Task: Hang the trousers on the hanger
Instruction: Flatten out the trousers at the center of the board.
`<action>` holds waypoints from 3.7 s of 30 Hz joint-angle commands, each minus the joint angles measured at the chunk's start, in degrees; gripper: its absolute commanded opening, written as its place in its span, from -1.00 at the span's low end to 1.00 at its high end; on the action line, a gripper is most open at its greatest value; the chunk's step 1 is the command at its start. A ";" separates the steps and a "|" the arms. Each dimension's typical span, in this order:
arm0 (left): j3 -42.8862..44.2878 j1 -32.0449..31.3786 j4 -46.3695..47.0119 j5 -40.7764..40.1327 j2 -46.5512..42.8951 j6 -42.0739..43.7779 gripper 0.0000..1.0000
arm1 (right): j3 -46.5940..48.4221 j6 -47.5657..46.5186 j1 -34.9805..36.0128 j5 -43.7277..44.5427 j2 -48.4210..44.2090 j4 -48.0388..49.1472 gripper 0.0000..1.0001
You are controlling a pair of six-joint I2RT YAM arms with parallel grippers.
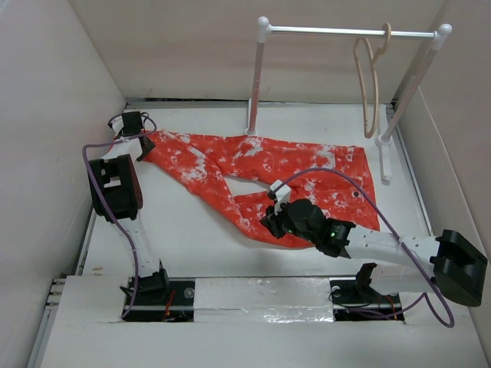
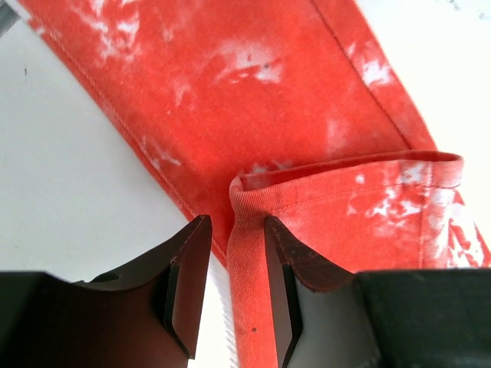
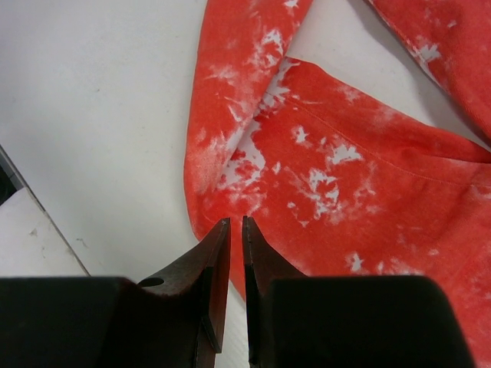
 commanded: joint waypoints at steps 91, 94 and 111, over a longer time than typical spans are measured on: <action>-35.41 -11.47 -5.61 26.12 -95.95 6.66 -1.00 | 14.72 6.36 -71.04 -20.15 25.89 -14.47 -0.47; -36.46 -11.47 -4.82 26.29 -95.33 6.74 -1.00 | 18.67 6.89 -70.51 -22.53 29.16 -11.74 -0.49; -36.82 -11.47 -3.33 25.33 -94.01 6.31 -1.00 | -11.63 12.86 -77.37 -7.15 -9.77 -13.33 0.21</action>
